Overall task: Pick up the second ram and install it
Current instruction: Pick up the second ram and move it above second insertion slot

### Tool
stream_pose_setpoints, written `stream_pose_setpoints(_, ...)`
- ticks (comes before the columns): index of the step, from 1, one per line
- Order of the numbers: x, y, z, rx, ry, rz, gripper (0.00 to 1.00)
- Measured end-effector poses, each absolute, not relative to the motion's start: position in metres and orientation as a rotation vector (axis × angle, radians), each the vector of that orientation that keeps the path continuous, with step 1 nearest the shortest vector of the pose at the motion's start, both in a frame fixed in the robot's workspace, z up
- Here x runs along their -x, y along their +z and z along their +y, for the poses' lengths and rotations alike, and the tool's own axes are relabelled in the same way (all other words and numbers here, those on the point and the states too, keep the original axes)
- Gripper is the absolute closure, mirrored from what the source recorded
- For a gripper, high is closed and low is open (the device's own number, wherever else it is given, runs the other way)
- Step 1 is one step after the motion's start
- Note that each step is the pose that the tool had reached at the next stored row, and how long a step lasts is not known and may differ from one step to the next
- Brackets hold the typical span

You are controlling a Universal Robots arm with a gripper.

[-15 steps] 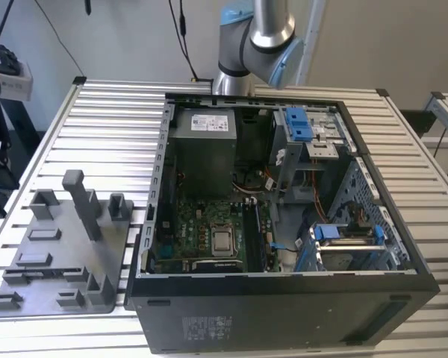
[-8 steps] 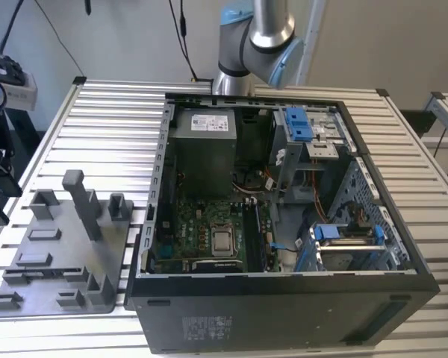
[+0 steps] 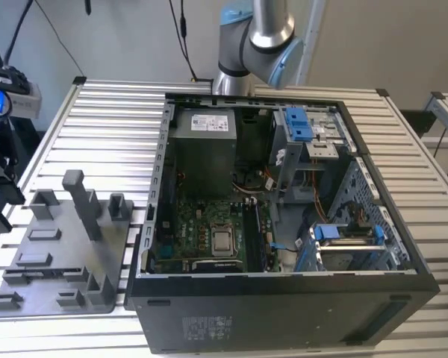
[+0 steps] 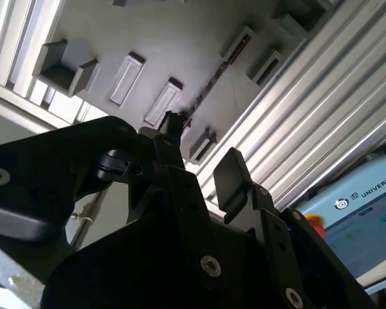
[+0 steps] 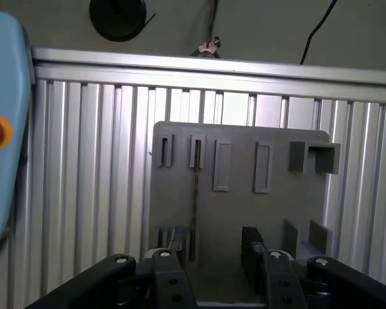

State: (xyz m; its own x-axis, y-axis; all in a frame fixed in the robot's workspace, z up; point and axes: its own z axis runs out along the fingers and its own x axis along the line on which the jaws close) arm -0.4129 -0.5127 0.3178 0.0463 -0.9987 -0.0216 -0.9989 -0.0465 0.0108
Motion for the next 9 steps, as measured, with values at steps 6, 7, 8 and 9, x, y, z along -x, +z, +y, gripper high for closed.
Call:
stream_pose_setpoints(6,0.4128,0.3116,-0.5124,2.259,0.008,2.155,0.52)
stream_pose_setpoints(7,0.4129,0.3107,-0.5123,2.259,0.008,2.155,0.52)
stream_pose_setpoints(8,0.4129,0.3096,-0.5123,2.259,0.008,2.155,0.52)
stream_pose_setpoints(9,0.4129,0.3083,-0.5123,2.26,0.008,2.155,0.52)
